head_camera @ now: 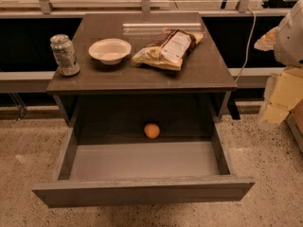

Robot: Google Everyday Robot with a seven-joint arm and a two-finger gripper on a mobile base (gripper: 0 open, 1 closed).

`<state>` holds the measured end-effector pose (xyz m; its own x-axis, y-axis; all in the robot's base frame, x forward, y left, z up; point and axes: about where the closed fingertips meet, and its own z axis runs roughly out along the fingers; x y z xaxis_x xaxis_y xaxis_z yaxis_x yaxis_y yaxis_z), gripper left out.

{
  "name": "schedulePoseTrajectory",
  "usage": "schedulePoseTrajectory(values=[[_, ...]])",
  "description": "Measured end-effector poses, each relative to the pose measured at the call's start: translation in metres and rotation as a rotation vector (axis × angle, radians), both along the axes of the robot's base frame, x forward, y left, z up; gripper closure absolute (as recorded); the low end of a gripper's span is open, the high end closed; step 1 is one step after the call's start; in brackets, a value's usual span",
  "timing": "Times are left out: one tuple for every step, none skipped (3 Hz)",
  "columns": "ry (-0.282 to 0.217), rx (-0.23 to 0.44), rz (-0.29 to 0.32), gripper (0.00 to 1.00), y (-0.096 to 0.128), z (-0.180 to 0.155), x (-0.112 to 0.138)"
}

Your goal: Pick orange from top drawer and place on counter

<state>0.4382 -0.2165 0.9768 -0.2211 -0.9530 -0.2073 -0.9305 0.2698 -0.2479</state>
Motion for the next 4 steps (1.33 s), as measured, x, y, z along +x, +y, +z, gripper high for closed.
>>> schedulePoseTrajectory(values=[[0.0,0.0,0.0,0.0,0.0,0.0,0.0],[0.008,0.01,0.021,0.0,0.012,-0.015,0.013],[0.02,0.12,0.054,0.0,0.035,-0.06,0.013],[-0.001,0.28,0.081,0.0,0.061,-0.107,0.014]])
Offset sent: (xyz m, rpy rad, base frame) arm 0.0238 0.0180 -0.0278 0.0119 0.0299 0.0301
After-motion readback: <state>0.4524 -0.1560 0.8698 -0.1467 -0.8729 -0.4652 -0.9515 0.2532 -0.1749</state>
